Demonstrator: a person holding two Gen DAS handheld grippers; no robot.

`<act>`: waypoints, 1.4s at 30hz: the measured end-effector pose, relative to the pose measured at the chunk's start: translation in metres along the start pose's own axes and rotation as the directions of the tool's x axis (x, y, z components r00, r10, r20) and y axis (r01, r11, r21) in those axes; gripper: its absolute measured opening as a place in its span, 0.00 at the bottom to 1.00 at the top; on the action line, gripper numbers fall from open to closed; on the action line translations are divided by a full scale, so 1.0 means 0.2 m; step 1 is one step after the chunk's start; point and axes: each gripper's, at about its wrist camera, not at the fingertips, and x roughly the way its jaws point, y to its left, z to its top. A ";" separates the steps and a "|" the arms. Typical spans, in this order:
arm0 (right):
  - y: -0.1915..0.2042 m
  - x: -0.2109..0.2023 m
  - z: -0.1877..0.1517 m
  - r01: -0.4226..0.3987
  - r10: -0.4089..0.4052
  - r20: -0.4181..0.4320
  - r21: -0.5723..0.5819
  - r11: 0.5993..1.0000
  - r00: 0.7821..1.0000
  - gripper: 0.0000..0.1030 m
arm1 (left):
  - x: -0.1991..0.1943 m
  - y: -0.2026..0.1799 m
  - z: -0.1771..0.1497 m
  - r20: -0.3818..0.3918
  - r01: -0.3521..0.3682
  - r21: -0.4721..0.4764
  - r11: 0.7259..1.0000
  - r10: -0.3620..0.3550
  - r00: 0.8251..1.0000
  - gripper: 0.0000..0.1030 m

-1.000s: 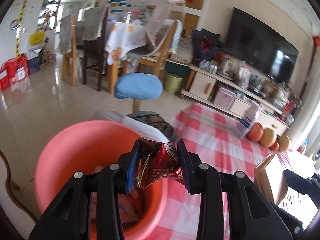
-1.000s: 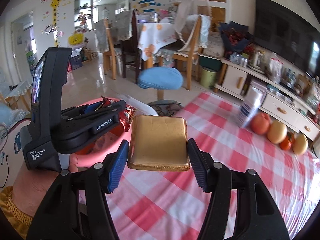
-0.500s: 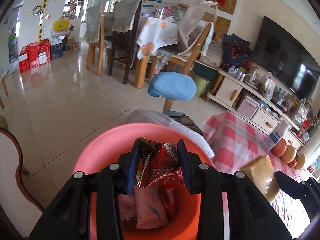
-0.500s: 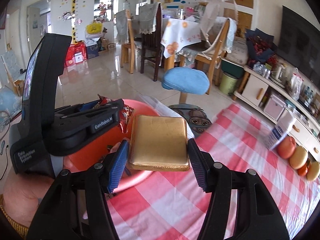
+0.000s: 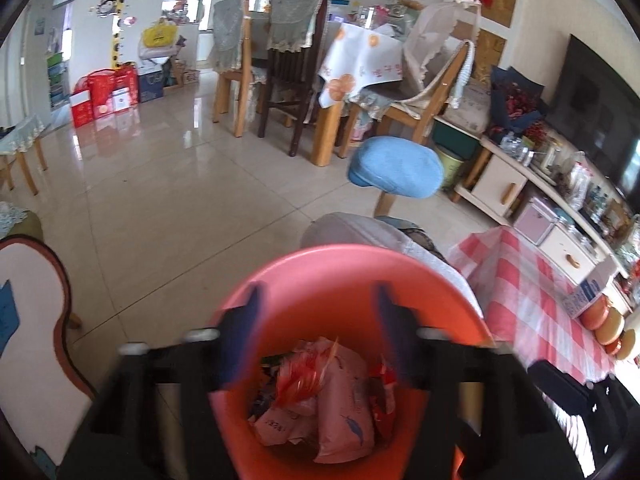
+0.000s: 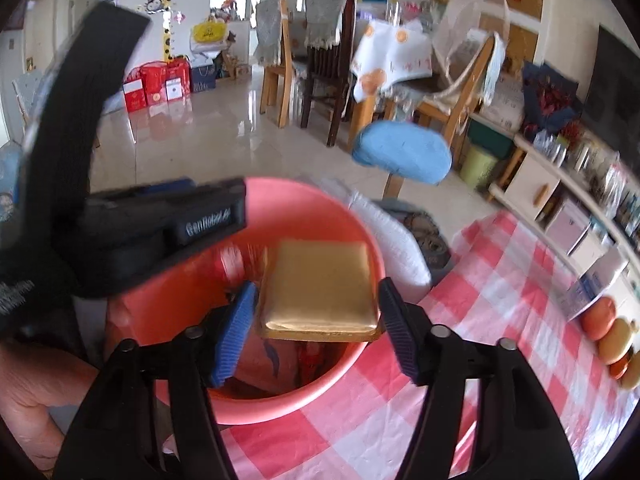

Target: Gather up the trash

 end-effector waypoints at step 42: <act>-0.80 -0.70 -0.81 0.362 -0.395 0.007 0.384 0.849 0.919 0.90 | -0.33 -0.91 -0.39 0.061 0.248 0.409 0.878 -0.297 0.953 0.93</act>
